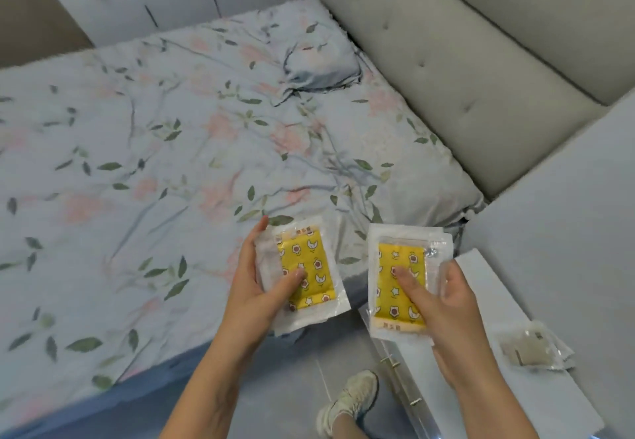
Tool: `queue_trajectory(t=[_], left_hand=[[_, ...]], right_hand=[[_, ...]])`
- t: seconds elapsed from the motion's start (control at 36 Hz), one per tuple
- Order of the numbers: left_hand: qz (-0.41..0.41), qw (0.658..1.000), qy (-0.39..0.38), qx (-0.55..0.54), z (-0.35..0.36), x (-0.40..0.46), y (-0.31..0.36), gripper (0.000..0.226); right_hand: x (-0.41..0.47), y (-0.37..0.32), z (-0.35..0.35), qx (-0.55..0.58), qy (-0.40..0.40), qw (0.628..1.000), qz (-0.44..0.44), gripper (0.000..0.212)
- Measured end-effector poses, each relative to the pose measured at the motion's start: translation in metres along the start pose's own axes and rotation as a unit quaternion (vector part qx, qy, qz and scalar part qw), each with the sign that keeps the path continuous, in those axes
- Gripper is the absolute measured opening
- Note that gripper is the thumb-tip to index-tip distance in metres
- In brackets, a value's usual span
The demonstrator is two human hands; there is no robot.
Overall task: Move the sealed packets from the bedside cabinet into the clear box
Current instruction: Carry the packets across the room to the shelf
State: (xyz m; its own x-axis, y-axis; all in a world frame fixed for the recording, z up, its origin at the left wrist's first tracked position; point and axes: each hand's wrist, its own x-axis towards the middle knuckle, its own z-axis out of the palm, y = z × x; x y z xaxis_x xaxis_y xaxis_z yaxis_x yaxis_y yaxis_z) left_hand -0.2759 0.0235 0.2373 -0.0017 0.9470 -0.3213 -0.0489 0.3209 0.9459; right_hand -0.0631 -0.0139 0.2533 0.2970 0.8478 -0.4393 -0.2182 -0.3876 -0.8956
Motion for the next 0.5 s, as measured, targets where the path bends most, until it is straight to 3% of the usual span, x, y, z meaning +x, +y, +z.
queue_trajectory(t=[0.14, 0.39, 0.5], left_hand=[[0.022, 0.994, 0.093, -0.059, -0.09, -0.059, 0.017, 0.083], [0.063, 0.956, 0.265, -0.107, -0.318, -0.219, 0.038, 0.094], [0.076, 0.929, 0.348, -0.102, -0.401, -0.29, 0.042, 0.076]], right_hand=[[-0.053, -0.002, 0.085, -0.031, -0.078, 0.996, -0.017, 0.041], [-0.196, 0.027, 0.299, -0.047, -0.259, 0.964, -0.048, 0.045], [-0.261, 0.041, 0.374, -0.059, -0.336, 0.939, -0.05, 0.034]])
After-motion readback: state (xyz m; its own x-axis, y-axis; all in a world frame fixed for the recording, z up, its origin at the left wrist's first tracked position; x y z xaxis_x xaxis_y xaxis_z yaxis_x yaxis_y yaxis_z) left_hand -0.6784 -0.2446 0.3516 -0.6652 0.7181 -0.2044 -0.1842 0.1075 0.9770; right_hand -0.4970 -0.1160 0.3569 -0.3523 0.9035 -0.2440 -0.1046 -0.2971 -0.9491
